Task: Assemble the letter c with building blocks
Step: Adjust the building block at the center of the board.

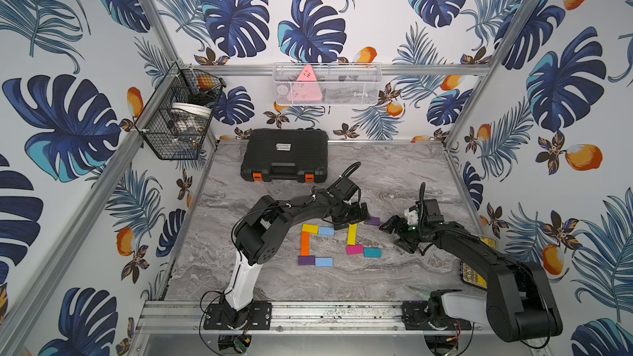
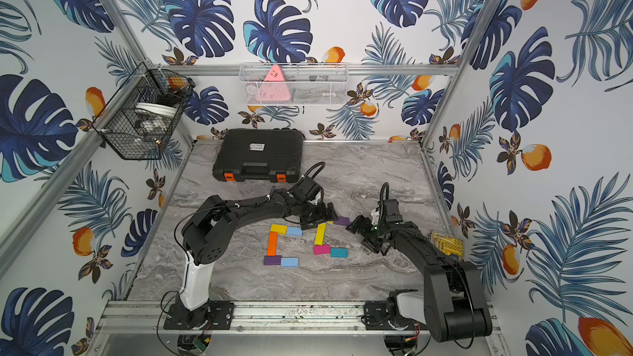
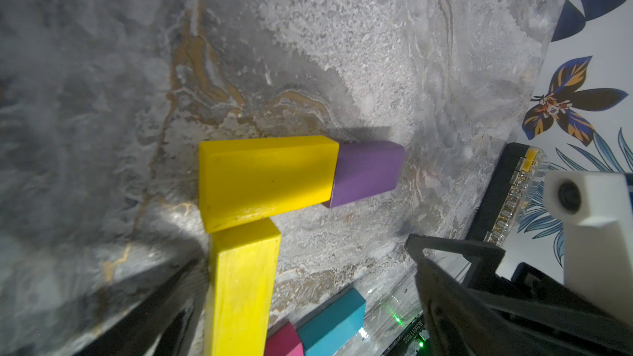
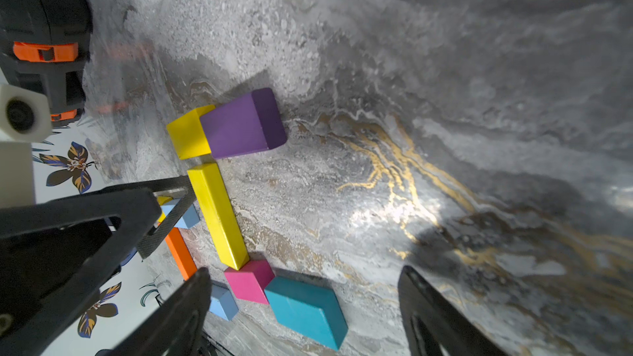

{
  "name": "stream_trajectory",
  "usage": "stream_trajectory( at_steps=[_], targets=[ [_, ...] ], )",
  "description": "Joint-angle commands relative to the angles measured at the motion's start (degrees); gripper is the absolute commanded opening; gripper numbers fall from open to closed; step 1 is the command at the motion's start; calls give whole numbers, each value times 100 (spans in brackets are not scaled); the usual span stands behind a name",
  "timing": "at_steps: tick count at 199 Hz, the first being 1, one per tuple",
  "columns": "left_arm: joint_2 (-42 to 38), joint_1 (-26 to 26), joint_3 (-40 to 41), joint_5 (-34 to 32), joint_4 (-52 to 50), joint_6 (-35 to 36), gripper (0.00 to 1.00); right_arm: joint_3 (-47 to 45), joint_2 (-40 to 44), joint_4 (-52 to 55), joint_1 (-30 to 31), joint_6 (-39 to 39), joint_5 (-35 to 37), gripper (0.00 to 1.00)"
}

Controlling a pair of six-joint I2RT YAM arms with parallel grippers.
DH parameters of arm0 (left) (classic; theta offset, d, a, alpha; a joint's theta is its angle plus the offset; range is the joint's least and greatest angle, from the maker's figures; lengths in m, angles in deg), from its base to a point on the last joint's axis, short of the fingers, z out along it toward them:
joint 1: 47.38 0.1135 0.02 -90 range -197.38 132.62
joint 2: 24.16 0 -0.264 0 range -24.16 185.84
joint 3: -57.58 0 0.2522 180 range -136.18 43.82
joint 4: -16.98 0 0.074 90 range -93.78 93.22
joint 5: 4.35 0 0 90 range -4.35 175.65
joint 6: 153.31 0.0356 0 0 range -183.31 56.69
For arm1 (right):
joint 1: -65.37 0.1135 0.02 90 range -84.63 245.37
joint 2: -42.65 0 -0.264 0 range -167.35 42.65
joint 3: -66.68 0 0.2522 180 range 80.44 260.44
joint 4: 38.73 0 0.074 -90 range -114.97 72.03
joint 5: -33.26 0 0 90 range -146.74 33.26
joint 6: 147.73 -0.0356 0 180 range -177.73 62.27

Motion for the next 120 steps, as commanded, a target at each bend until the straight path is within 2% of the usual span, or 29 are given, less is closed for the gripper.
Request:
stream_trajectory(
  at_steps=[1,55,120],
  targets=[
    [-201,16,9,-190,-290,122,99,0,83,211,2,157,-15,86],
    [-870,3,749,-376,-522,208,99,-264,477,453,11,348,-275,85],
    [-1283,-194,1634,-153,120,-253,99,-768,696,78,119,21,-603,83]
  ],
)
